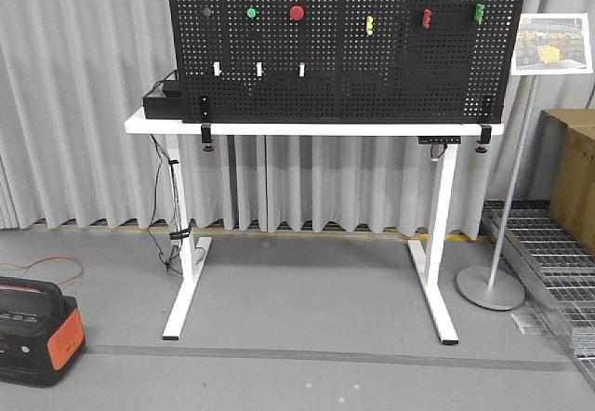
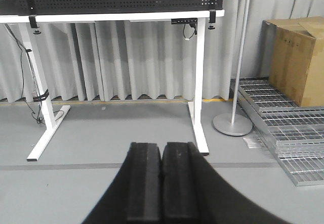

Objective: Rotate knob clockwise with right arm
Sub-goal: 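Drive the base forward toward the black pegboard table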

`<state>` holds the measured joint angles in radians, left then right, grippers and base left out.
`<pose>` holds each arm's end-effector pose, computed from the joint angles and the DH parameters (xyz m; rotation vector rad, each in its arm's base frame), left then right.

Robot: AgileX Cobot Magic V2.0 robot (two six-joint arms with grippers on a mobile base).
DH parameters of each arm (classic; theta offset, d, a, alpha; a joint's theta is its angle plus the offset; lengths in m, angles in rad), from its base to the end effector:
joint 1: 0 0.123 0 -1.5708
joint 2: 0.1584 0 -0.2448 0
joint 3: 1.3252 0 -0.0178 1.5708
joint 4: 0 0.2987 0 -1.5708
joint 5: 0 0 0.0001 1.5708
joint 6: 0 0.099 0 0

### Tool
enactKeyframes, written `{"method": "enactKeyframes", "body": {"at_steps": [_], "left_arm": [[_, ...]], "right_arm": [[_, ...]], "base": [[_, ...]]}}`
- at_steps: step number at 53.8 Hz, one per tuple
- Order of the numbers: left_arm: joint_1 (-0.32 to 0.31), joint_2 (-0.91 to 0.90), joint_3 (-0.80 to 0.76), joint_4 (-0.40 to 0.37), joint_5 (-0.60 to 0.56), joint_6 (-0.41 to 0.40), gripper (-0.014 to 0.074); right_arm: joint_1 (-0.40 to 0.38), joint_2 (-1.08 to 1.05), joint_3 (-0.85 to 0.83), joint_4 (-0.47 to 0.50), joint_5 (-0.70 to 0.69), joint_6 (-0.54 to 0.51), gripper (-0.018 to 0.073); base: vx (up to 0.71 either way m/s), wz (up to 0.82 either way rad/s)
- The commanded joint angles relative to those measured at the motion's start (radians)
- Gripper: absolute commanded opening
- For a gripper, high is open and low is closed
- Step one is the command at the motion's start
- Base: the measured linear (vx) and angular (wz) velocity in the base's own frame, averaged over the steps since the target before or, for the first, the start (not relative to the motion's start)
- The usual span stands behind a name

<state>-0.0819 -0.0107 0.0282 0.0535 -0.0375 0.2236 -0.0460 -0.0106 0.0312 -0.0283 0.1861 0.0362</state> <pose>0.1525 -0.0127 0.2081 0.2632 1.4417 0.1575 0.1528 -0.0076 0.1848 0.0499 1.6896 -0.0326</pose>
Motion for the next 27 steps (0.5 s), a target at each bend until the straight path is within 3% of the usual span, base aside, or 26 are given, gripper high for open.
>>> {"method": "enactKeyframes", "body": {"at_steps": [1,27], "left_arm": [[-0.008,-0.017,0.033,-0.005,-0.075,-0.004,-0.0006],[-0.008,-0.017,0.033,-0.005,-0.075,-0.004,-0.0006]], "right_arm": [[-0.006,-0.011,0.007,-0.009,-0.085,-0.002,0.0029],[-0.006,-0.011,0.007,-0.009,-0.085,-0.002,0.0029]], "base": [[0.0,0.0],[0.0,0.0]]}}
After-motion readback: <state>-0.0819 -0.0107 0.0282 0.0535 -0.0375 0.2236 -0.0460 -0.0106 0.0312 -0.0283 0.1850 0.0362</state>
